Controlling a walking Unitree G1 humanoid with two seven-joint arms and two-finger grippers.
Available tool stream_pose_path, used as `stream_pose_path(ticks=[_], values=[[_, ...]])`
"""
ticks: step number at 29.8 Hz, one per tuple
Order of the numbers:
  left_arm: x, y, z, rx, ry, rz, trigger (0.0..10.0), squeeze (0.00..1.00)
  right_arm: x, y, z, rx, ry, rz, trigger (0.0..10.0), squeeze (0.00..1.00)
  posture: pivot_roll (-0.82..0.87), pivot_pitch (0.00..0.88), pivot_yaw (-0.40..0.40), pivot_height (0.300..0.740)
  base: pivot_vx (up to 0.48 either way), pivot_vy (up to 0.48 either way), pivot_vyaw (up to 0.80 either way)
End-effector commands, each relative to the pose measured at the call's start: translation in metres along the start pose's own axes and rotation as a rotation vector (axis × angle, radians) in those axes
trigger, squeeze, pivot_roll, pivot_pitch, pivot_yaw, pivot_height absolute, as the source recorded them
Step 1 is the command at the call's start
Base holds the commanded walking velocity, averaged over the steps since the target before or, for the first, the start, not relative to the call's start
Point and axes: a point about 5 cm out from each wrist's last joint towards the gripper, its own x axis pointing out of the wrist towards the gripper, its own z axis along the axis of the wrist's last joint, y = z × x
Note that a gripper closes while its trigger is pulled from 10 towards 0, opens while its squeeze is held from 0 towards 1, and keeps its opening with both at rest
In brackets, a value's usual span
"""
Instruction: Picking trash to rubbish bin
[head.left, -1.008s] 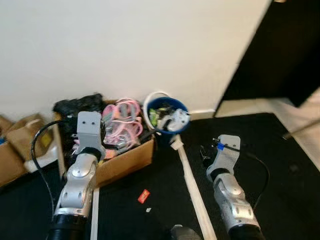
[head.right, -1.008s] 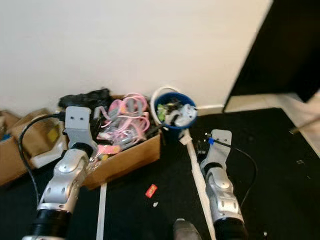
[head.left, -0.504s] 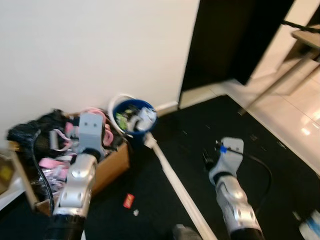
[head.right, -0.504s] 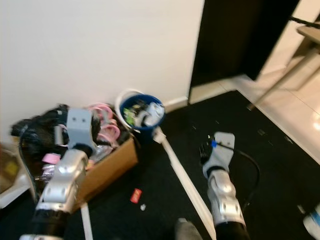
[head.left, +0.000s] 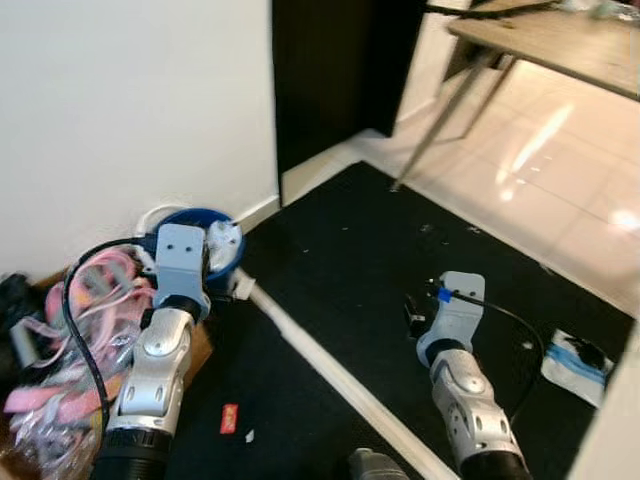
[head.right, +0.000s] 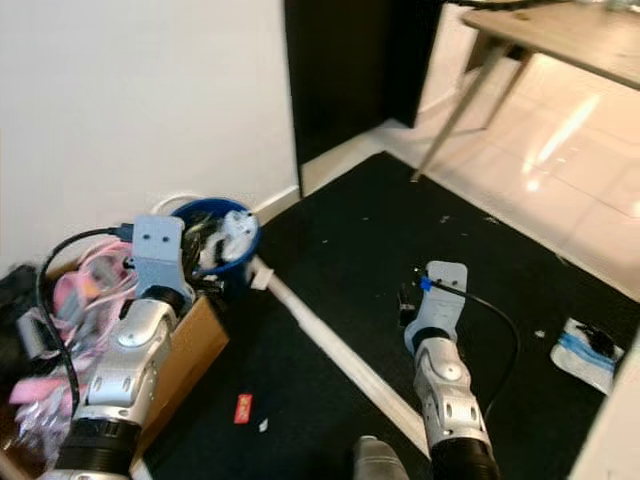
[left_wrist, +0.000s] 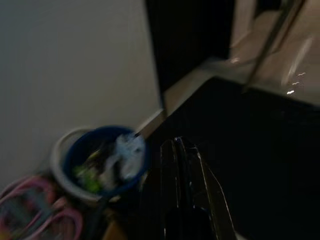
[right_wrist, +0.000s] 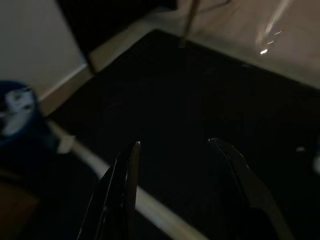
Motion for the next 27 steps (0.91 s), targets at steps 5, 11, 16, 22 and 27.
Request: stream_pose_path(ticks=[5,11,16,22,27], values=[[-0.0021,0.0024,-0.0049,0.012,0.020,0.004,10.0,0.00,-0.0019,0.0013,-0.0051,0.005,0.019,-0.006,10.0,0.00,0.02,0.055,0.023,0.740,0.000,0.000,-0.80],[-0.0016,0.0010,-0.0046,0.014,0.023,0.000,10.0,0.00,-0.0014,0.0021,-0.0049,0.006,0.019,-0.008,10.0,0.00,0.02,0.055,0.026,0.740,0.000,0.000,-0.80],[-0.0003,0.0006,-0.0050,0.008,0.035,0.002,10.0,0.00,-0.0008,0.0031,-0.0048,0.003,0.019,-0.006,10.0,0.00,0.02,0.055,0.029,0.740,0.000,0.000,-0.80],[0.0008,-0.0015,-0.0050,0.008,0.039,-0.007,10.0,0.00,-0.0013,0.0017,-0.0049,0.001,0.017,-0.012,10.0,0.00,0.02,0.057,0.032,0.740,0.000,0.000,-0.80],[0.0006,-0.0016,-0.0051,0.008,0.039,-0.011,10.0,0.00,-0.0020,0.0003,-0.0055,0.001,0.018,-0.019,10.0,0.00,0.02,0.054,0.031,0.740,0.000,0.000,-0.80]])
